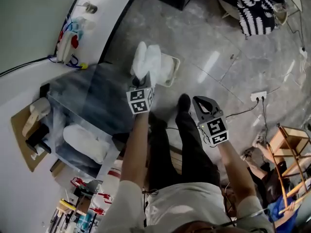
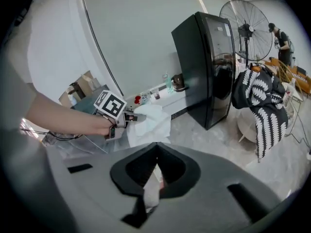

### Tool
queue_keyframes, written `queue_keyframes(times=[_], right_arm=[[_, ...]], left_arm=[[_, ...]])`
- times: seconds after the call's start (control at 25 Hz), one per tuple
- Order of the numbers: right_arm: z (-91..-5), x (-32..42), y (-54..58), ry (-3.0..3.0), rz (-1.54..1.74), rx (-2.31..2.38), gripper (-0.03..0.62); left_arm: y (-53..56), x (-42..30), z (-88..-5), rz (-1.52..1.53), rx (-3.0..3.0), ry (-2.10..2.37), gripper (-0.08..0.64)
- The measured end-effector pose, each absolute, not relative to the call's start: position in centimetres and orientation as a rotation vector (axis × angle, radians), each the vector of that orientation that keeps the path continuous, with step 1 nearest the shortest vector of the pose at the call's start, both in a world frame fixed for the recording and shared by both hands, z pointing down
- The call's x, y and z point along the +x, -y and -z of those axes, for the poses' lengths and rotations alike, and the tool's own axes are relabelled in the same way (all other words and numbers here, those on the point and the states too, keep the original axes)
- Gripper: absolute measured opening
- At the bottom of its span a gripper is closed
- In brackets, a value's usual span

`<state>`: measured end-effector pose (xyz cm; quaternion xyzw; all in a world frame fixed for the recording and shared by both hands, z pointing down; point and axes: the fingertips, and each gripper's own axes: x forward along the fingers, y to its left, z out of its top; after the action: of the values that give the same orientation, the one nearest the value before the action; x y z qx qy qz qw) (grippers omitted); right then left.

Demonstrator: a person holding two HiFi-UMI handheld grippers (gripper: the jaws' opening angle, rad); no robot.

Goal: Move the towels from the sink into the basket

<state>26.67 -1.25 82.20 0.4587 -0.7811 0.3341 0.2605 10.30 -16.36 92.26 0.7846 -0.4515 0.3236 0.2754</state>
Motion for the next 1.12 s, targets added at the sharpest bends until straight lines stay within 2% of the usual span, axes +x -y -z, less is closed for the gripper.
queue_keyframes(times=[0.4, 0.64, 0.68, 0.76, 1.12], right_arm=[[-97.3, 25.2, 1.6, 2.068, -1.010, 1.252, -0.005], [-102.3, 25.2, 1.1, 2.051, -1.029, 1.236, -0.005], [-102.8, 25.3, 0.9, 2.046, -1.031, 1.230, -0.005], [-103.6, 25.5, 0.5, 2.035, -1.037, 1.221, -0.005], [-101.7, 25.8, 0.8, 2.013, -1.034, 1.215, -0.005]], left_arm=[[12.1, 8.5, -111.4, -0.889, 1.860, 1.268, 0.103], [11.1, 7.4, -118.7, -0.909, 1.712, 1.323, 0.118], [11.1, 7.4, -119.5, -0.923, 1.710, 1.324, 0.148], [11.0, 7.3, -120.4, -0.932, 1.729, 1.315, 0.256], [9.2, 7.8, -115.9, -0.936, 1.840, 1.250, 0.268]])
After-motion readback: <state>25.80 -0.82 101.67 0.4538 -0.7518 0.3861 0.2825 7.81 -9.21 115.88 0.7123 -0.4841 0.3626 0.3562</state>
